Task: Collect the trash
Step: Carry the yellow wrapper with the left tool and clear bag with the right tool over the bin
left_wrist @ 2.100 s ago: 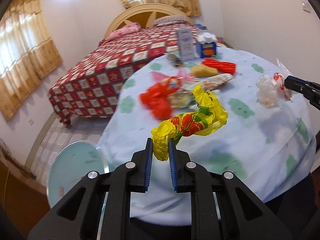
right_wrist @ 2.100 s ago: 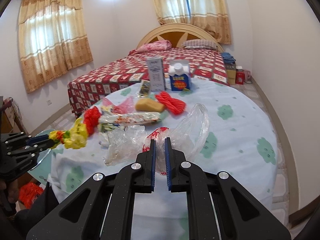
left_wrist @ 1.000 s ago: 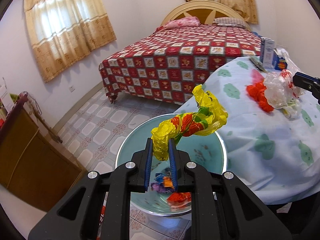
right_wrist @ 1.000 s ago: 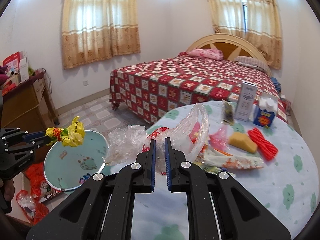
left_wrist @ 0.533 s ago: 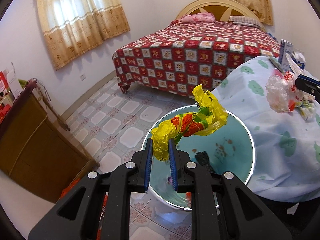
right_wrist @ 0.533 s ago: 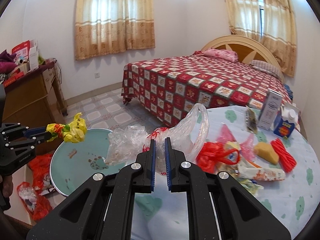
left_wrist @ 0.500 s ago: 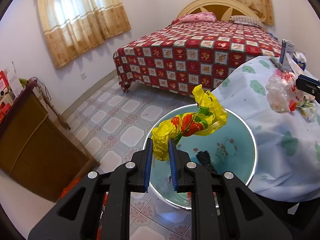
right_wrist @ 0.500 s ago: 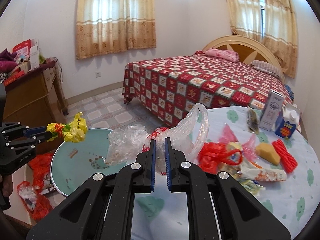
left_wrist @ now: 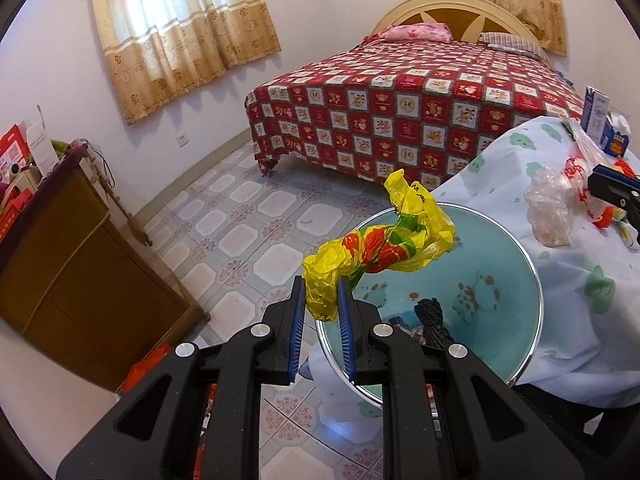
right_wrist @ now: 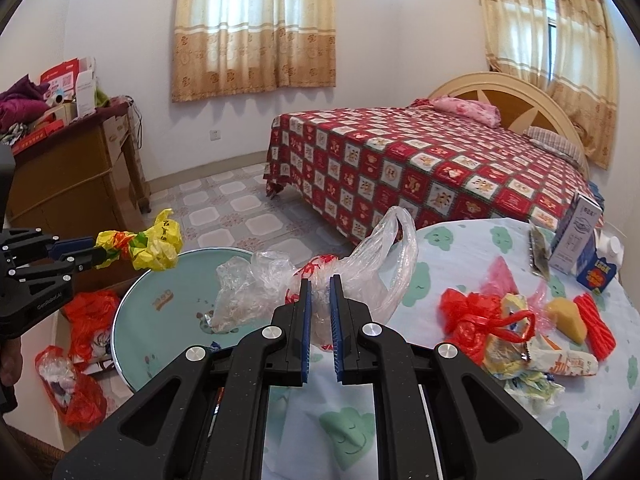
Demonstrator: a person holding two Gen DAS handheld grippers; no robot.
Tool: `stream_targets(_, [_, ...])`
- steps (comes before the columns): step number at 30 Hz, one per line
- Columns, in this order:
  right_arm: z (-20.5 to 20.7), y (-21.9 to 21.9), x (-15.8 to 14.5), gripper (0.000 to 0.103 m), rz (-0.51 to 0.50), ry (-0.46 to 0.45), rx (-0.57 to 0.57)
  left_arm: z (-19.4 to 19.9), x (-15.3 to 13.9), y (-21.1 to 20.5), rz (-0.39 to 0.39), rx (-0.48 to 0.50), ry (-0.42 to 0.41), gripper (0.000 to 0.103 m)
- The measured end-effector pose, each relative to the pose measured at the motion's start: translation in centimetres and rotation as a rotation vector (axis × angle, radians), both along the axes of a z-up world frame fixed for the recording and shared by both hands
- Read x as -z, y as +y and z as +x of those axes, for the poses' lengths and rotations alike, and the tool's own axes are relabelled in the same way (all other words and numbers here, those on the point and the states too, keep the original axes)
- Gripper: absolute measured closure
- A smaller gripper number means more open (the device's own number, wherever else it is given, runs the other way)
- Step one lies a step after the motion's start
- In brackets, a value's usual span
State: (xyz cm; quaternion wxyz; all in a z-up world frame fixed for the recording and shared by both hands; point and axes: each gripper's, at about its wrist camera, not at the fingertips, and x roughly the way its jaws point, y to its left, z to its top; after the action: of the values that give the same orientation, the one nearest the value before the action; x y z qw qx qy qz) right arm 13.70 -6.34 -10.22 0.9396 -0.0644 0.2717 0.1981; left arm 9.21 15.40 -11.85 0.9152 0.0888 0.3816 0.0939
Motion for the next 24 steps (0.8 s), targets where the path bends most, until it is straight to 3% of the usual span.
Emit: stream_targets(24, [-0.2, 1.2, 0.6, 0.093, -0.007, 0.013, -0.023, 0.0, 0.2, -0.2, -0.010, 0.009, 0.007, 0.086])
